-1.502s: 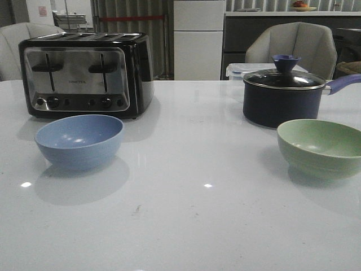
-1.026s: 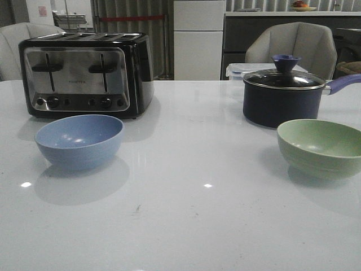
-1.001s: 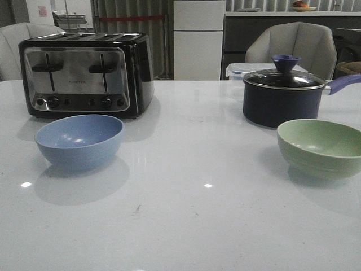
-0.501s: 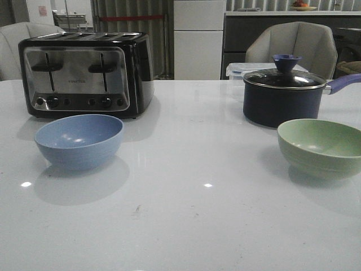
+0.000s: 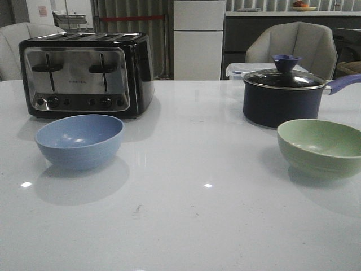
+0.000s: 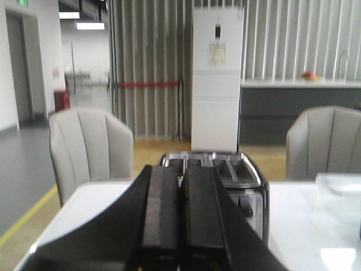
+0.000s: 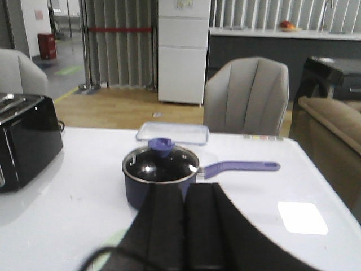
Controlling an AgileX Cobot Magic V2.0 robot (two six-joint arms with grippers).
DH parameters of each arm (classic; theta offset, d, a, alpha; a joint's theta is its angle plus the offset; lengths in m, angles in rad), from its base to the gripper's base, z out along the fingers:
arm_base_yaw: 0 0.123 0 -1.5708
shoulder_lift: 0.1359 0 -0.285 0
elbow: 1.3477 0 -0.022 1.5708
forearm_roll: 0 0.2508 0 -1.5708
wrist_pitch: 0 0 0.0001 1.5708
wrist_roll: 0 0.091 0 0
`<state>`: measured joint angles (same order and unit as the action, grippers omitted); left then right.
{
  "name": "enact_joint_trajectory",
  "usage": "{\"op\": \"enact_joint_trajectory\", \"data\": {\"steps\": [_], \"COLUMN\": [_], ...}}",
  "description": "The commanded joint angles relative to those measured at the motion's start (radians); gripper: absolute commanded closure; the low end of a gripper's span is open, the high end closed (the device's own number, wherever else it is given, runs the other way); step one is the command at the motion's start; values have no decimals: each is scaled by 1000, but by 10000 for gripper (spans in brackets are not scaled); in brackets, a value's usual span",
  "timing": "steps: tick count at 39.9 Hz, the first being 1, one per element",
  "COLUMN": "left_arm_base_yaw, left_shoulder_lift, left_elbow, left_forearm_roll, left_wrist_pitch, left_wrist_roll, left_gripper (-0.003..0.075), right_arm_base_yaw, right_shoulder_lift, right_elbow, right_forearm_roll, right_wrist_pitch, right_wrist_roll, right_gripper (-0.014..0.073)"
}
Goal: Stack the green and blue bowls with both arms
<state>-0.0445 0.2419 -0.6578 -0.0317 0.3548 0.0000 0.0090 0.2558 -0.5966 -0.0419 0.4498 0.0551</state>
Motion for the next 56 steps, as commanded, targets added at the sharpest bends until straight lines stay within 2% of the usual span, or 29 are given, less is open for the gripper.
{"op": "enact_joint_trajectory", "data": {"steps": [1,14,27,29,32,34,38,40,43,45,50,56], "left_arm_base_yaw": [-9,-9,-9,-9,-9,-9,-9,-9,-9,-9,-26,-132], "left_shoulder_lift": [95,274,393,406,422,428,435,435,435,437,437,437], "left_elbow": [-84,-89,-89,-89,-89,-89,-89,-89,-89,-89,-89,-89], "left_forearm_roll": [-1,-1,-1,-1,-1,-1,-1,-1,-1,-1,-24,-31], "left_wrist_pitch": [34,264,309,309,309,309,302,296,282,280,276,265], "left_wrist_roll": [-7,-7,-7,-7,-7,-7,0,0,0,0,30,34], "left_gripper": [622,622,622,621,608,575,395,312,205,181,194,195], "right_arm_base_yaw": [-4,-4,-4,-4,-4,-4,-4,-4,-4,-4,-8,-8], "right_shoulder_lift": [91,298,440,459,480,491,505,515,528,540,582,658], "right_elbow": [-77,-83,-83,-83,-83,-83,-83,-83,-83,-83,-97,-152], "right_forearm_roll": [-1,-1,-1,-1,-1,-1,-1,-1,0,0,0,6], "right_wrist_pitch": [19,171,232,241,252,255,255,255,255,255,255,253], "right_wrist_roll": [-1,-1,-1,-1,-1,-1,-1,-1,-1,-1,1,6], "right_gripper": [575,575,574,562,490,399,190,117,72,76,76,76]}}
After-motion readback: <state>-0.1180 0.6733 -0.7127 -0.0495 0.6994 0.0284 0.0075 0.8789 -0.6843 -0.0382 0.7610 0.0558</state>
